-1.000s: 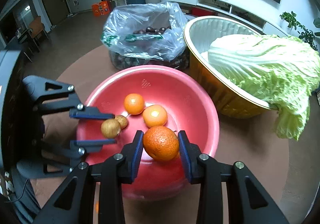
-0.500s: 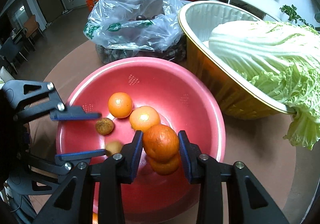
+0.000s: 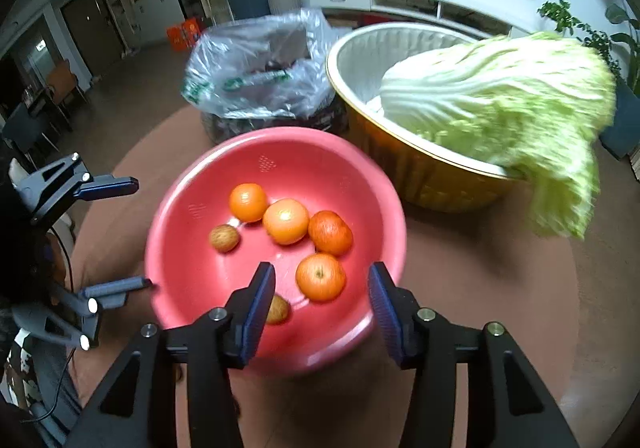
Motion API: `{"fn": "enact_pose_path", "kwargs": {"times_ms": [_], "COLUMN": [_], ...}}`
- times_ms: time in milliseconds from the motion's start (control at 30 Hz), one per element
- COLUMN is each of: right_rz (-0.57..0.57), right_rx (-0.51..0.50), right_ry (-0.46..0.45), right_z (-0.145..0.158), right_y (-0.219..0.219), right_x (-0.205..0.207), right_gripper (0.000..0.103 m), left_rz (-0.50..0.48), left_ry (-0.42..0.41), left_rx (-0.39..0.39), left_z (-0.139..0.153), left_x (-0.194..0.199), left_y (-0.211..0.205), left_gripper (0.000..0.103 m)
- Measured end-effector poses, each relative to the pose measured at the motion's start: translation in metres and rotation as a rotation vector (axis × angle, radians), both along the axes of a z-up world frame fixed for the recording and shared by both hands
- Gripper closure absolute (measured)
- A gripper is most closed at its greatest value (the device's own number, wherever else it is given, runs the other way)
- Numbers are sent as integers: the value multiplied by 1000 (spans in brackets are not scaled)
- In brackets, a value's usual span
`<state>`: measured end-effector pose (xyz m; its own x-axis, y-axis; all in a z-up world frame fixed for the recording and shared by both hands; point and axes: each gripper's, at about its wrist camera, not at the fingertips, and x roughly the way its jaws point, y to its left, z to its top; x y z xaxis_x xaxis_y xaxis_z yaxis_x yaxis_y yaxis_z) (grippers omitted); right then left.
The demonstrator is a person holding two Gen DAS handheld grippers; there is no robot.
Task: Organize fruits
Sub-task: 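Move both tools back to the remaining fruit and open them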
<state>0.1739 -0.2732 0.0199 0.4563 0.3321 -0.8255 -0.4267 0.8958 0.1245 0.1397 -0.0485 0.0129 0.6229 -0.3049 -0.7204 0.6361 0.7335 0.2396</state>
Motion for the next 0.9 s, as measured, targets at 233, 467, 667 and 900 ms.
{"fn": "enact_pose_path", "kwargs": {"times_ms": [233, 467, 667, 900], "right_rz": [-2, 199, 399, 442], "right_rx": [49, 27, -32, -65], "right_ry": [-36, -4, 1, 1], "right_z": [6, -16, -26, -34], "right_y": [-25, -24, -16, -22], "right_x": [-75, -156, -203, -210], "right_gripper": [49, 49, 49, 49], "left_rz": [2, -159, -276, -287], "left_ry": [-5, 61, 121, 141], "left_rx": [-63, -60, -13, -11], "left_z": [6, -11, -36, -44], "left_x": [-67, -155, -204, -217], "left_y": [16, -3, -40, -64], "left_gripper": [25, 25, 25, 25]}}
